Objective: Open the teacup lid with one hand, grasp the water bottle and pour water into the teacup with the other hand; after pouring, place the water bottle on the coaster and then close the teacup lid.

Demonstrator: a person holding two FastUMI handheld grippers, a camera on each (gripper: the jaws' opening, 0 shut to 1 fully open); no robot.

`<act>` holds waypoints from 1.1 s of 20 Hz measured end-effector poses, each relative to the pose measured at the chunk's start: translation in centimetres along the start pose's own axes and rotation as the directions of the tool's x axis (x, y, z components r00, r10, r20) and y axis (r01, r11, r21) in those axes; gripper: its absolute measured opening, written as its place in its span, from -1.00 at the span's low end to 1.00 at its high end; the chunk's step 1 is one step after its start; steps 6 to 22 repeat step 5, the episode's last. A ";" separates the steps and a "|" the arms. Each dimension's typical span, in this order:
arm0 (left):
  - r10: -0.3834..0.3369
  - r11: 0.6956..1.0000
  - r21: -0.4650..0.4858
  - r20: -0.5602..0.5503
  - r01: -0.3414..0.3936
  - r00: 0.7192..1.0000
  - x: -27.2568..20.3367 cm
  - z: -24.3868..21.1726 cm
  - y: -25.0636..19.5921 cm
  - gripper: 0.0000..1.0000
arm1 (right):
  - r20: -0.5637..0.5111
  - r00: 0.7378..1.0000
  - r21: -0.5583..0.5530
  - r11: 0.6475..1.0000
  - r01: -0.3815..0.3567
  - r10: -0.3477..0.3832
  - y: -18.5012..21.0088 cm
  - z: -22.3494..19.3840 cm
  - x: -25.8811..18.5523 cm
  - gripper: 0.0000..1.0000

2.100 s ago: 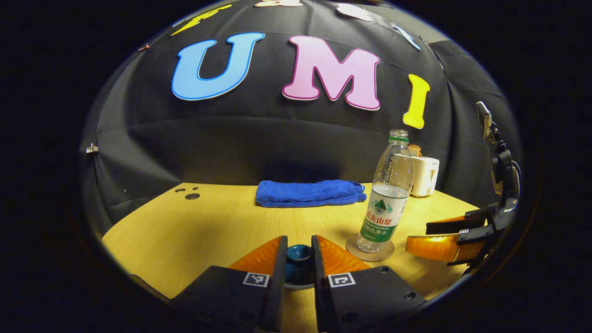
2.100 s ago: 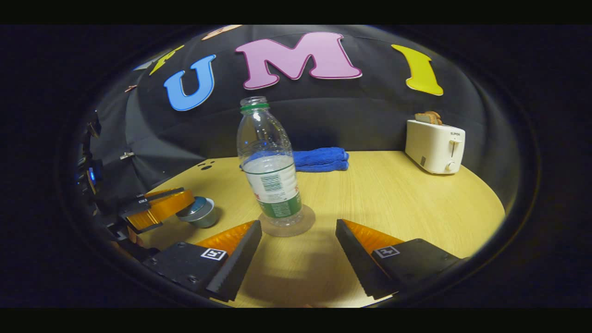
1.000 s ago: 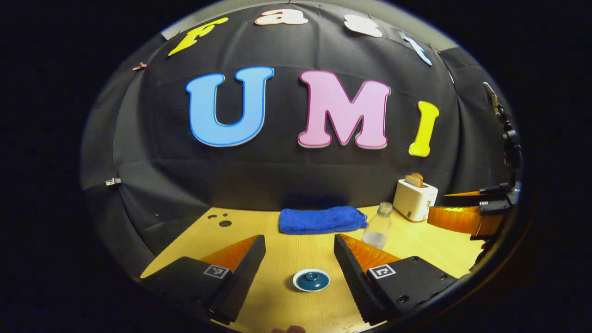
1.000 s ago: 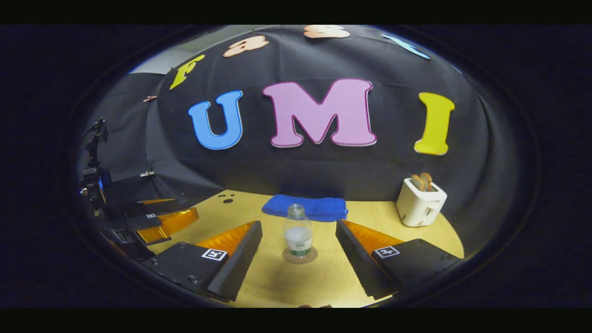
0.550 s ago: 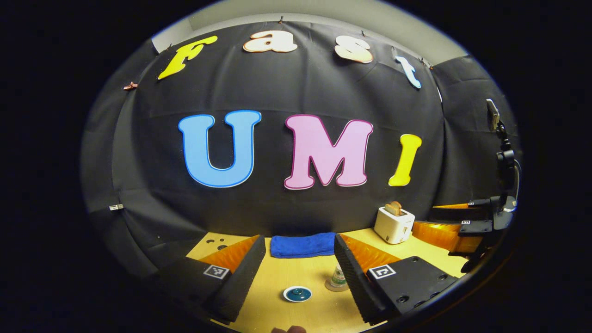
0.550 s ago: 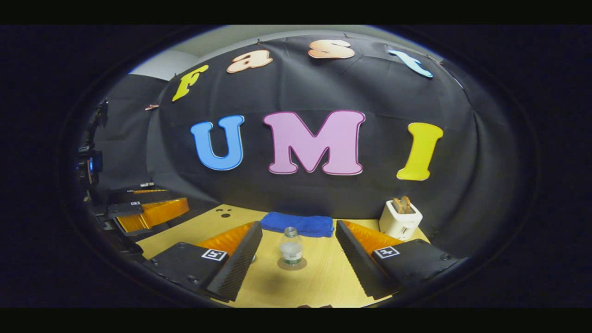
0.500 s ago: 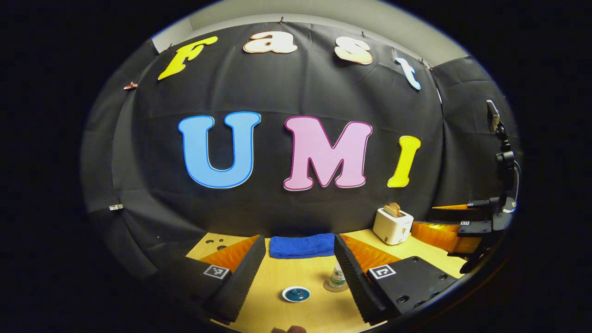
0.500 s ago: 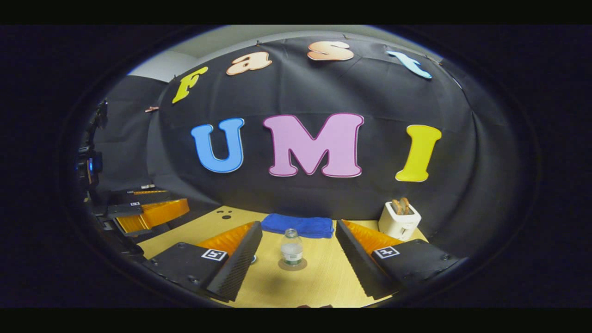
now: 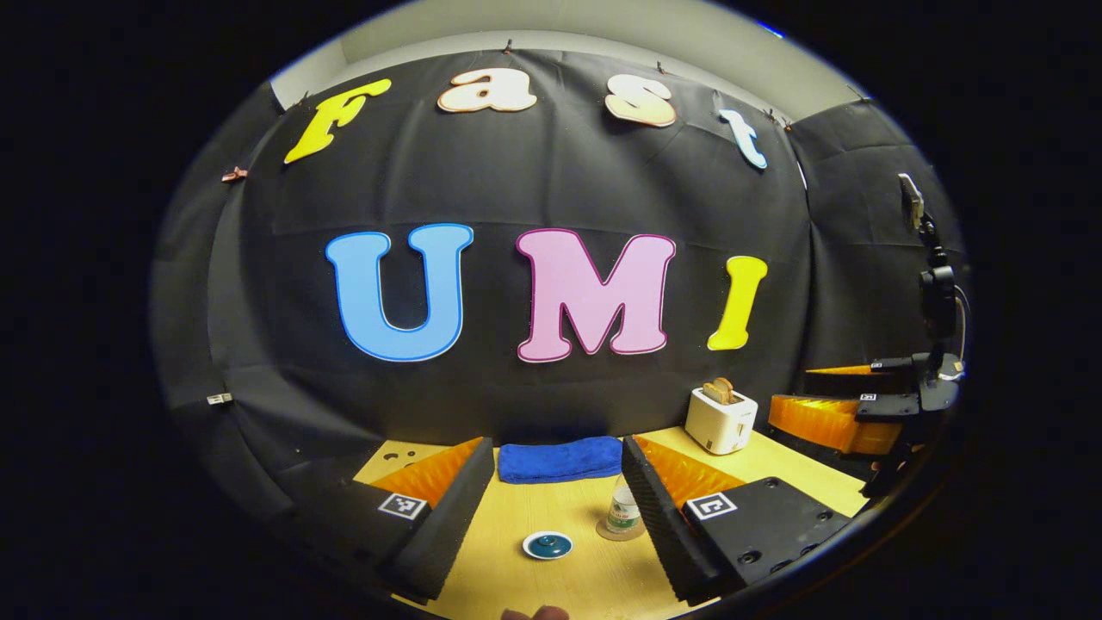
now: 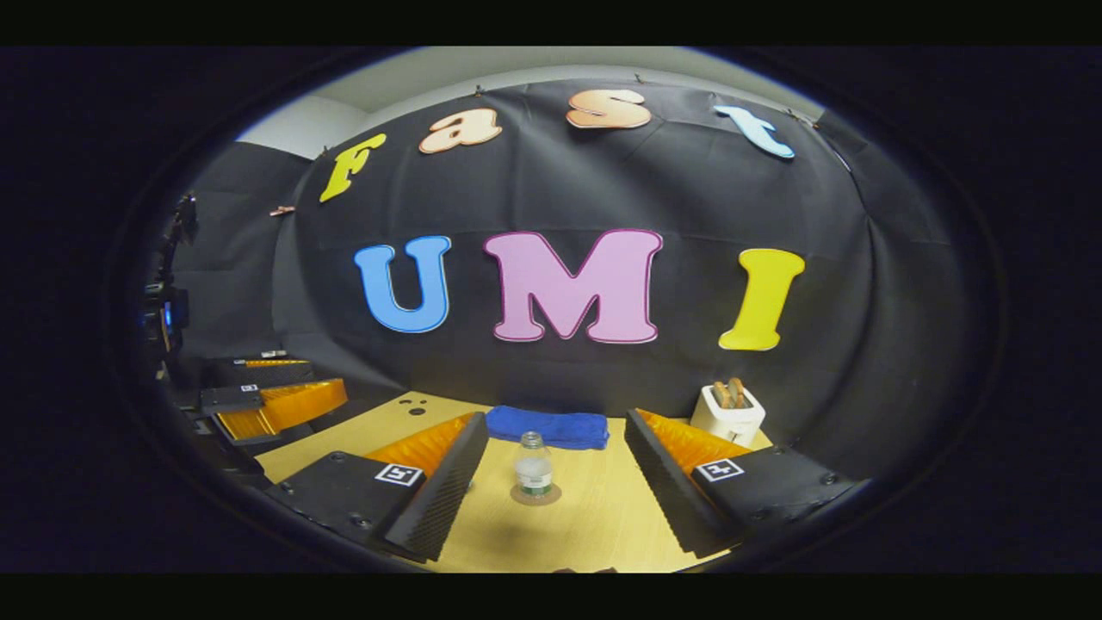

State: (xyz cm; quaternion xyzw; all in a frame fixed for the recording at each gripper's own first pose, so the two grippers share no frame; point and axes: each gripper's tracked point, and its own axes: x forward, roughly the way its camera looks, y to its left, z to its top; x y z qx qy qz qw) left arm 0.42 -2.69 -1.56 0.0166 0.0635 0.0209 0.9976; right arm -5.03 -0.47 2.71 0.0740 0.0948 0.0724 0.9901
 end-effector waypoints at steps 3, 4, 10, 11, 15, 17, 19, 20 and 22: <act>0.003 1.000 0.002 0.008 -0.003 1.000 0.0 0.3 -0.5 0.87 | 0.007 1.000 -0.001 1.000 -0.001 0.001 -0.3 0.5 -0.3 0.97; 0.006 1.000 0.002 0.011 -0.006 1.000 0.0 0.5 -0.7 0.87 | 0.009 1.000 -0.002 1.000 -0.003 0.003 -0.3 0.6 -0.4 0.97; 0.009 1.000 0.001 0.015 -0.009 1.000 0.0 0.6 -0.8 0.87 | 0.013 1.000 -0.005 1.000 -0.006 0.006 -0.4 0.7 -0.4 0.97; 0.009 1.000 0.001 0.015 -0.009 1.000 0.0 0.6 -0.8 0.87 | 0.013 1.000 -0.005 1.000 -0.006 0.006 -0.4 0.7 -0.4 0.97; 0.009 1.000 0.001 0.015 -0.009 1.000 0.0 0.6 -0.8 0.87 | 0.013 1.000 -0.005 1.000 -0.006 0.006 -0.4 0.7 -0.4 0.97; 0.009 1.000 0.001 0.015 -0.009 1.000 0.0 0.6 -0.8 0.87 | 0.013 1.000 -0.005 1.000 -0.006 0.006 -0.4 0.7 -0.4 0.97; 0.009 1.000 0.001 0.015 -0.009 1.000 0.0 0.6 -0.8 0.87 | 0.013 1.000 -0.005 1.000 -0.006 0.006 -0.4 0.7 -0.4 0.97; 0.009 1.000 0.001 0.015 -0.009 1.000 0.0 0.6 -0.8 0.87 | 0.013 1.000 -0.005 1.000 -0.006 0.006 -0.4 0.7 -0.4 0.97; 0.009 1.000 0.001 0.015 -0.009 1.000 0.0 0.6 -0.8 0.87 | 0.013 1.000 -0.005 1.000 -0.006 0.006 -0.4 0.7 -0.4 0.97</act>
